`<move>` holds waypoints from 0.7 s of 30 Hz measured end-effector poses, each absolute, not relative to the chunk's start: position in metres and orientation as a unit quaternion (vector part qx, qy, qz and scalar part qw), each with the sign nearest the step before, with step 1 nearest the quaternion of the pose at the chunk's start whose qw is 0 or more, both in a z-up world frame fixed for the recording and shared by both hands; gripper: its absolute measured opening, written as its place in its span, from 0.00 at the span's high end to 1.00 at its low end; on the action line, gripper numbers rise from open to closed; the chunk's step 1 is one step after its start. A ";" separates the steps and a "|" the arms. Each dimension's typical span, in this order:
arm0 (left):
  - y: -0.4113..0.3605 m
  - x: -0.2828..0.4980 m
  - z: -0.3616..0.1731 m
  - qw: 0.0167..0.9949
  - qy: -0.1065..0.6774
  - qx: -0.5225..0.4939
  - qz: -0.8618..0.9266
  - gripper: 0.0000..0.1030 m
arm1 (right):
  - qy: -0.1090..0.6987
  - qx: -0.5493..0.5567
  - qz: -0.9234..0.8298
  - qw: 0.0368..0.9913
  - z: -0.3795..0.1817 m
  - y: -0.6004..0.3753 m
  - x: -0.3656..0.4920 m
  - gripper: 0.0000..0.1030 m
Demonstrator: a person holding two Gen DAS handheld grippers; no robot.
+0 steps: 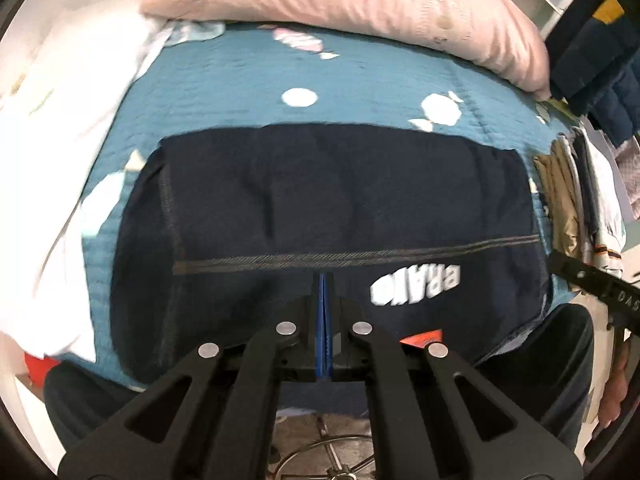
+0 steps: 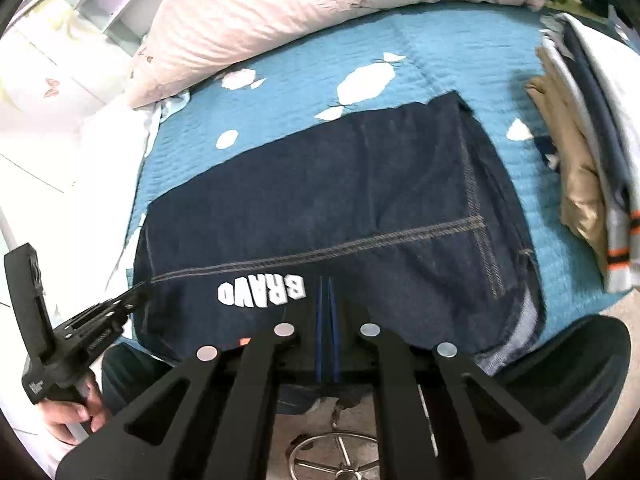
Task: Fold large clothes
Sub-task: 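Lay the jacket down and open the right tool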
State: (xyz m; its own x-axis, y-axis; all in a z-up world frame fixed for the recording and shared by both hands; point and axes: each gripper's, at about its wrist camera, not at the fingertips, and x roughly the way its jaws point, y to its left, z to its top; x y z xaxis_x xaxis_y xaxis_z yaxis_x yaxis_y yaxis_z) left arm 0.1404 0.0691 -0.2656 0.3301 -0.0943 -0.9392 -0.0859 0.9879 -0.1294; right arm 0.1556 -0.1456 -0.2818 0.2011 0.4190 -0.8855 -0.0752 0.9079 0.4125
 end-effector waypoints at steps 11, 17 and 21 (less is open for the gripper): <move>0.028 0.247 -0.261 0.800 0.591 -0.101 -0.034 0.98 | 0.629 0.103 0.096 0.765 -0.305 -0.160 0.195 0.94; 0.020 0.288 -0.281 0.777 0.616 -0.124 -0.028 0.98 | 0.647 0.108 -0.006 0.755 -0.330 -0.234 0.219 0.28; 0.018 0.306 -0.297 0.759 0.634 -0.144 -0.025 0.98 | 0.670 0.146 0.008 0.728 -0.353 -0.263 0.229 0.27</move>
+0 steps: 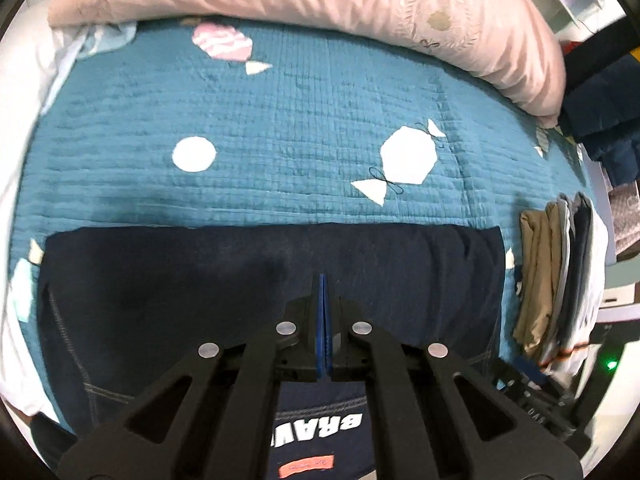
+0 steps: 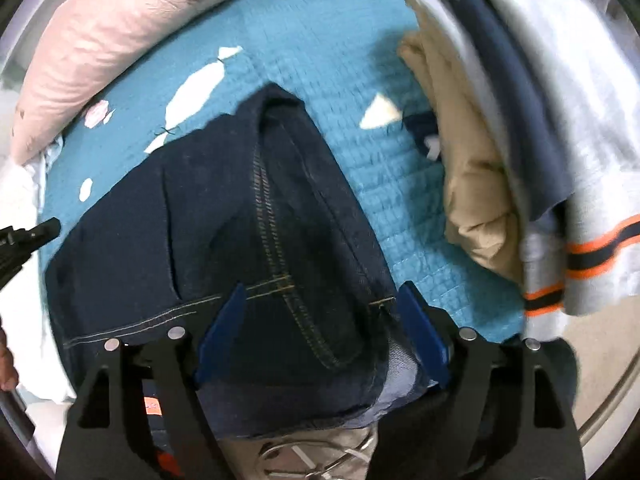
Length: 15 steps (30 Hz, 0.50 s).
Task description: Fold large clothes
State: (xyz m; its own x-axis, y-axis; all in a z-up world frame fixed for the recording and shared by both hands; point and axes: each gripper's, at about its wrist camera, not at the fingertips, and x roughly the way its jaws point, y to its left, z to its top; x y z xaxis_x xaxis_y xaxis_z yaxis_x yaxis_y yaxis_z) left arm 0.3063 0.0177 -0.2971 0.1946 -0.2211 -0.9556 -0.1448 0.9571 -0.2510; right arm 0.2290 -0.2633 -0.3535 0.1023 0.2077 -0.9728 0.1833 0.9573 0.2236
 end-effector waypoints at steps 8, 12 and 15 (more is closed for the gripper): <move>0.019 0.332 -0.376 0.715 0.683 -0.149 -0.007 1.00 | 0.688 0.179 0.024 0.703 -0.397 -0.266 0.229 0.31; 0.028 0.331 -0.377 0.714 0.679 -0.173 -0.016 1.00 | 0.687 0.171 0.009 0.706 -0.400 -0.262 0.228 0.33; 0.023 0.324 -0.365 0.711 0.687 -0.148 -0.010 1.00 | 0.690 0.159 0.005 0.706 -0.402 -0.258 0.231 0.33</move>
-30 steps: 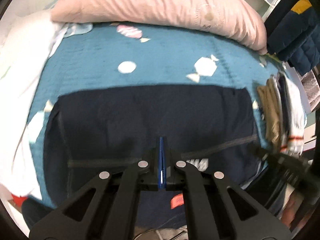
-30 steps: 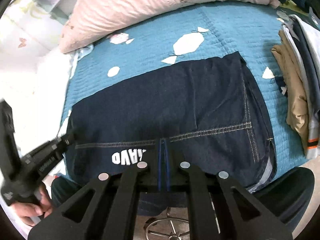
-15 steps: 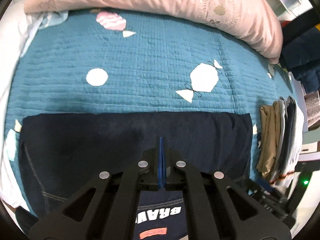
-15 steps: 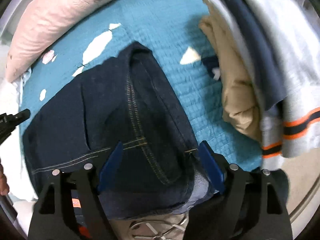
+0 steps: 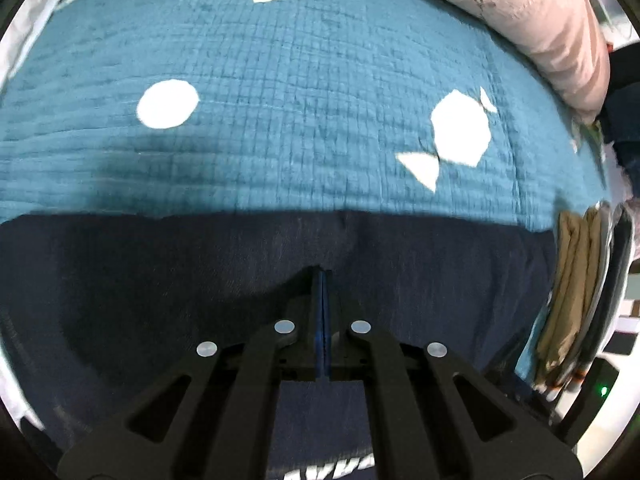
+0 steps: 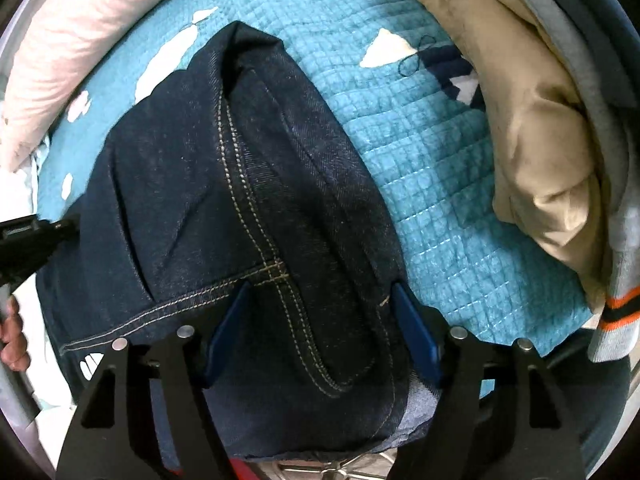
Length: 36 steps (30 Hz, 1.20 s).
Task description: Fold large clothes
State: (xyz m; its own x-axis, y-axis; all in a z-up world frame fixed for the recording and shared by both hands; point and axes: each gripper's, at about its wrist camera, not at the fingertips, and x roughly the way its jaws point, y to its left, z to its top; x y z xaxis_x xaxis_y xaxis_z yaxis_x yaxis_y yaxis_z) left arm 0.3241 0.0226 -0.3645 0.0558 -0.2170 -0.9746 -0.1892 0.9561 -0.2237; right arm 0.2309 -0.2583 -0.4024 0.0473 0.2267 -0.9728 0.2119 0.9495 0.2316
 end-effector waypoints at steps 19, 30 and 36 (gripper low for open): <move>-0.005 0.217 -0.342 0.690 0.716 -0.103 -0.018 1.00 | 0.684 0.165 0.025 0.711 -0.403 -0.270 0.217 0.29; 0.001 0.169 -0.364 0.638 0.760 -0.126 0.011 0.98 | 0.687 0.158 0.023 0.709 -0.405 -0.262 0.223 0.27; -0.007 0.118 -0.375 0.642 0.758 -0.115 -0.016 0.98 | 0.683 0.154 0.025 0.714 -0.405 -0.259 0.222 0.26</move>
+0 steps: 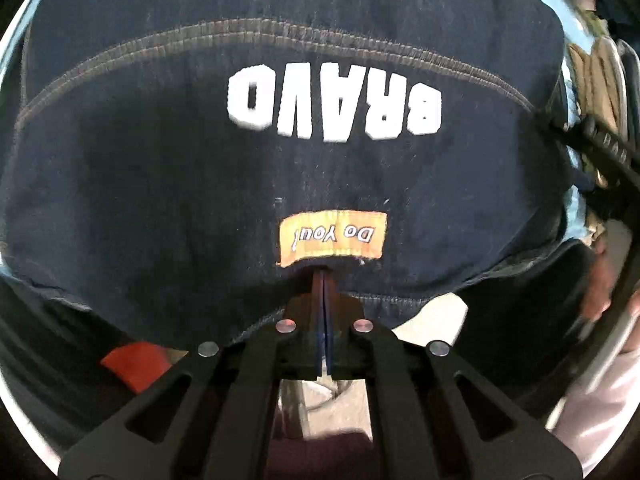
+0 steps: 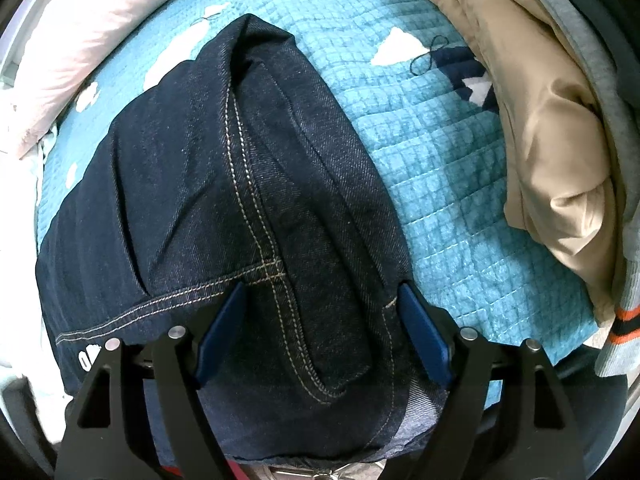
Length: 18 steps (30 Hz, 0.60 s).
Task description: Fold large clothes
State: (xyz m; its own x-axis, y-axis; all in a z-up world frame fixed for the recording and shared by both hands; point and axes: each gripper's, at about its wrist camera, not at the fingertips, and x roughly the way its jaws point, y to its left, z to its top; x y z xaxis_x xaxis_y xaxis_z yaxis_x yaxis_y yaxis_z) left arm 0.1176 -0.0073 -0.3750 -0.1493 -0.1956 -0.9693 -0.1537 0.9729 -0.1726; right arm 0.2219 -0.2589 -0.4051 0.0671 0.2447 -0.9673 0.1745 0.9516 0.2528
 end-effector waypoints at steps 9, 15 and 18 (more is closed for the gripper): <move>0.006 0.130 -0.344 0.636 0.758 -0.148 -0.010 0.97 | 0.690 0.184 0.056 0.698 -0.403 -0.268 0.228 0.27; 0.013 0.159 -0.320 0.668 0.730 -0.141 -0.014 0.97 | 0.684 0.275 0.126 0.664 -0.395 -0.294 0.226 0.30; 0.013 0.174 -0.325 0.673 0.724 -0.150 -0.019 0.97 | 0.676 0.299 0.152 0.656 -0.392 -0.303 0.220 0.46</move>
State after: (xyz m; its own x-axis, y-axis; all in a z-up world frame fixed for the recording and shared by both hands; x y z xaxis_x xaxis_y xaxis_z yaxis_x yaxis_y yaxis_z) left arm 0.1742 0.0133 -0.3253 -0.0495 -0.2425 -0.9689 -0.1923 0.9542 -0.2290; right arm 0.2203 -0.3025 -0.3916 0.0394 0.6030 -0.7968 0.2044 0.7756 0.5971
